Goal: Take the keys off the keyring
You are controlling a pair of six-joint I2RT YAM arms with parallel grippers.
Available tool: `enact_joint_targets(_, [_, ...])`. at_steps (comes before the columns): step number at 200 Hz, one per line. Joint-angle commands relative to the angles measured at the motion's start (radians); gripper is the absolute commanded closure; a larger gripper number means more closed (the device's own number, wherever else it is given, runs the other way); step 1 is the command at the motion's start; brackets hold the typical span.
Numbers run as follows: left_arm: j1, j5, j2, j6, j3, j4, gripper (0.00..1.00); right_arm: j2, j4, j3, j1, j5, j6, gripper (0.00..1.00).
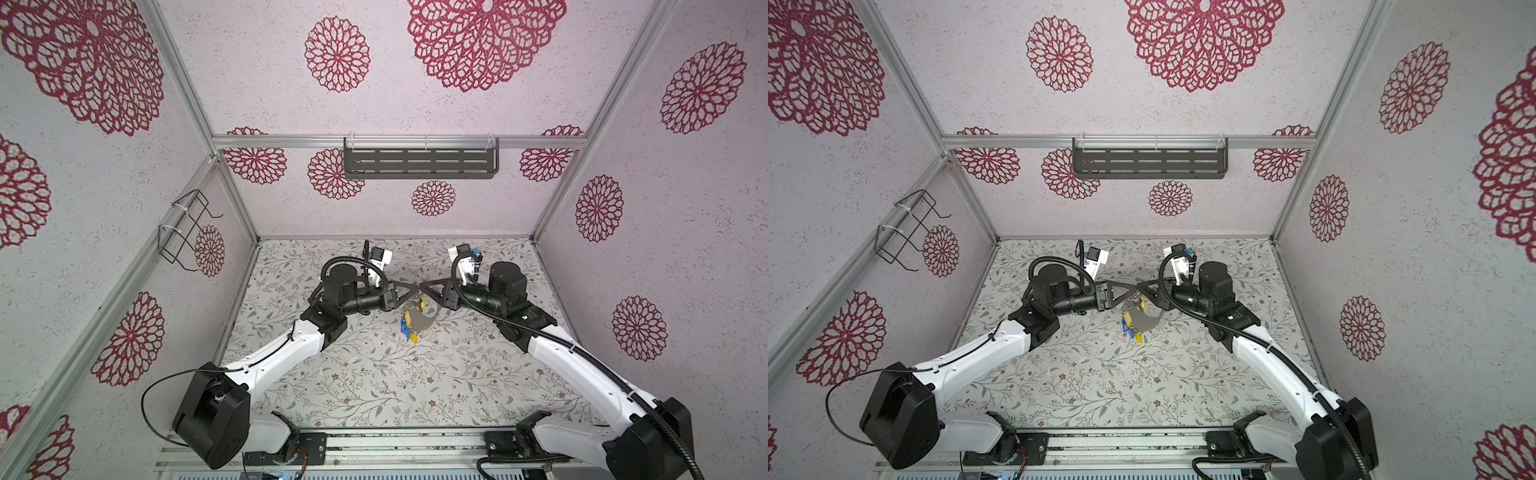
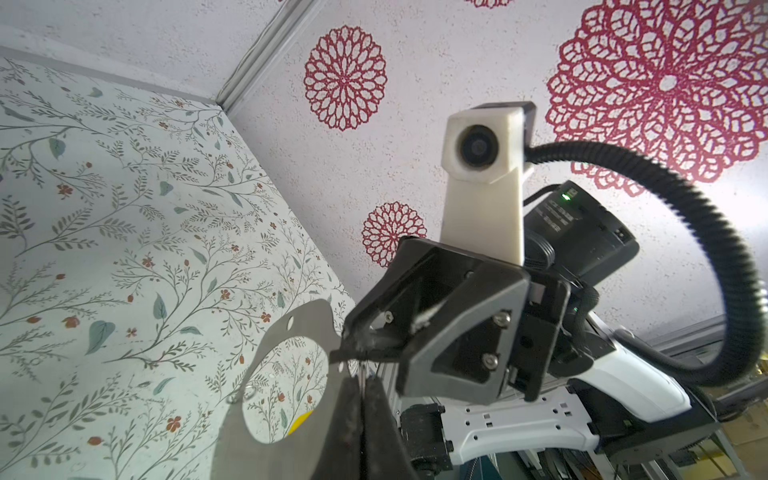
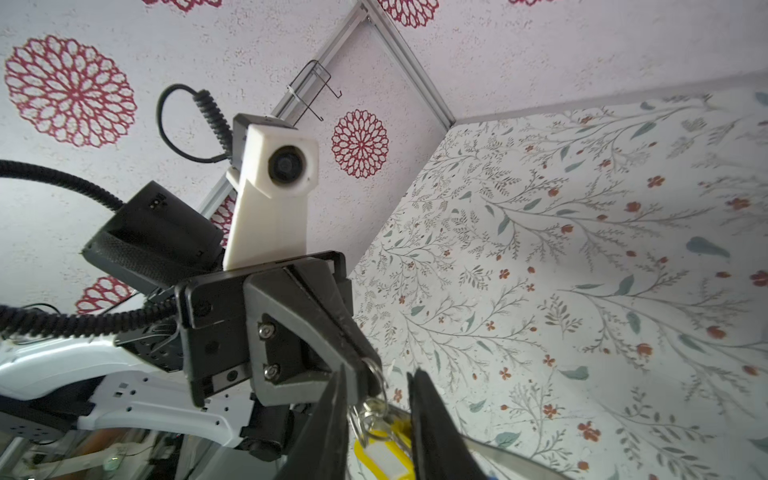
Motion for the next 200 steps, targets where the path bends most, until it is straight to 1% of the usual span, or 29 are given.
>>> enact_joint_targets(1, [-0.009,-0.071,-0.033,-0.013,-0.022,0.117,1.00,-0.070,0.081,-0.035,0.007,0.080,0.079,0.67])
enact_joint_targets(10, [-0.009,-0.094,-0.036,-0.030,-0.034,0.141,1.00,-0.074,0.161,-0.071,0.006,0.077,0.146,0.70])
enact_joint_targets(33, [-0.012,-0.121,-0.029,-0.061,-0.046,0.186,1.00,-0.041,0.365,-0.143,0.006,0.022,0.314,0.75])
enact_joint_targets(53, [-0.014,-0.116,-0.016,-0.084,-0.049,0.222,1.00,-0.012,0.473,-0.166,0.014,-0.006,0.376,0.75])
enact_joint_targets(91, [-0.020,-0.093,-0.002,-0.104,-0.045,0.247,1.00,0.005,0.471,-0.151,0.017,-0.001,0.351,0.75])
enact_joint_targets(162, [-0.028,-0.067,0.022,-0.131,-0.030,0.274,1.00,0.025,0.511,-0.120,0.017,-0.028,0.366,0.74])
enact_joint_targets(180, [-0.027,-0.081,0.020,-0.119,-0.030,0.258,1.00,0.014,0.467,-0.109,0.016,-0.026,0.342,0.72])
enact_joint_targets(200, [-0.025,-0.120,0.002,-0.066,-0.020,0.168,1.00,-0.009,0.358,-0.094,0.014,-0.001,0.281,0.71])
